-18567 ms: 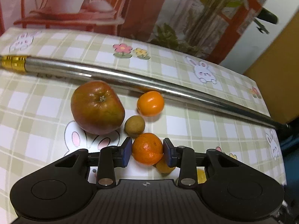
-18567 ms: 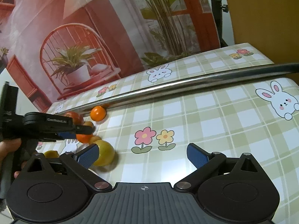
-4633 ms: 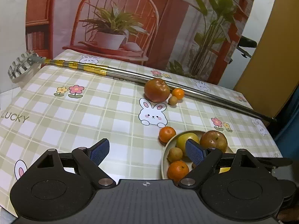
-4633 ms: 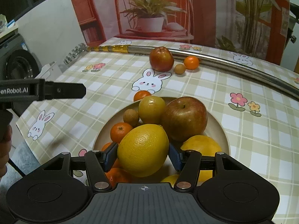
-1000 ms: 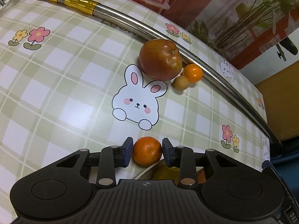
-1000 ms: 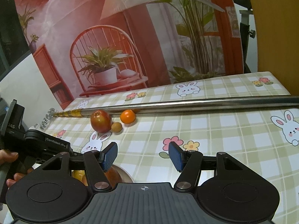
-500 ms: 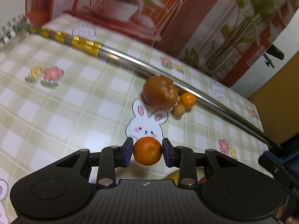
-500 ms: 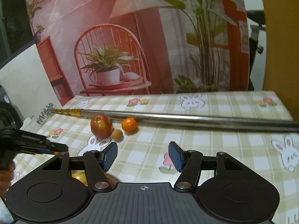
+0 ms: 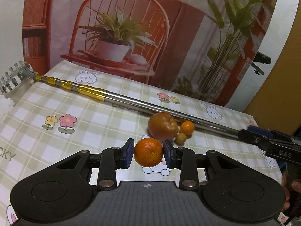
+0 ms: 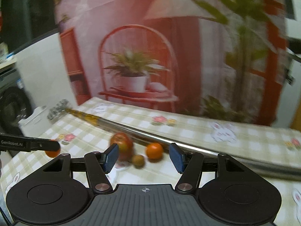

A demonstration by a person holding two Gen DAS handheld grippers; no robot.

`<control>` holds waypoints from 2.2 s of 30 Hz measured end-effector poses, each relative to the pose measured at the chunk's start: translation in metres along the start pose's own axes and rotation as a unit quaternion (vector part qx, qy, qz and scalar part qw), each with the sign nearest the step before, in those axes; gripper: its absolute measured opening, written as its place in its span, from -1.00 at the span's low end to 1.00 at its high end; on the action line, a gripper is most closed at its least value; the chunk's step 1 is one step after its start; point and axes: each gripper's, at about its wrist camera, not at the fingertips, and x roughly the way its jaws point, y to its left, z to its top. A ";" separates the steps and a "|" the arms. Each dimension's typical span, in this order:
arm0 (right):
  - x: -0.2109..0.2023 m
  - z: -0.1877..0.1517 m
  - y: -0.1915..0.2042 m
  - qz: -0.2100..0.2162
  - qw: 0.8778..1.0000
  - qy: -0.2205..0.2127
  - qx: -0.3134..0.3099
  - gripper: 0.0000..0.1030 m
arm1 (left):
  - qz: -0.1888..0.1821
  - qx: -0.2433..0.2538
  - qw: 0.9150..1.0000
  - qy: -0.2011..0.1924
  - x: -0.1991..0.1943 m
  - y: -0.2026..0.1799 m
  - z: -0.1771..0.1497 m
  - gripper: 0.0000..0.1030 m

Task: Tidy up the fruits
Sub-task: 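Grasp a red apple with the right tool while the left tool holds the mandarin, then carry the mandarin and the apple over the white plate with both tools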

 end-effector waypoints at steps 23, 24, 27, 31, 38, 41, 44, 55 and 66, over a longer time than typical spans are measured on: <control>0.162 0.020 0.050 0.031 0.988 0.129 -0.084 0.17 | 0.013 -0.031 0.999 0.011 0.004 0.048 -0.021 -0.31; 0.165 0.020 0.050 0.029 0.987 0.136 -0.084 0.17 | 0.012 -0.031 0.999 0.012 0.004 0.048 -0.021 -0.31; 0.174 0.018 0.050 0.030 0.985 0.150 -0.081 0.17 | 0.011 -0.030 0.999 0.014 0.005 0.047 -0.022 -0.31; 0.183 0.017 0.051 0.030 0.982 0.167 -0.077 0.13 | 0.008 -0.029 0.999 0.017 0.005 0.045 -0.022 -0.31; 0.180 0.016 0.056 0.022 0.981 0.170 -0.090 0.09 | -0.005 -0.016 1.000 0.019 0.000 0.039 -0.026 -0.31; 0.166 0.017 0.056 0.028 0.984 0.157 -0.081 0.09 | -0.019 -0.008 1.000 0.021 -0.002 0.036 -0.029 -0.31; 0.145 0.020 0.055 0.043 0.987 0.141 -0.069 0.09 | -0.031 0.004 0.999 0.025 -0.005 0.030 -0.033 -0.31; 0.036 0.008 0.049 0.059 0.996 0.072 -0.012 0.09 | -0.088 0.050 0.994 0.044 -0.014 0.003 -0.049 -0.31; -0.056 -0.049 0.011 -0.005 0.997 0.033 0.062 0.10 | -0.139 0.112 0.980 0.091 -0.001 -0.038 -0.073 -0.31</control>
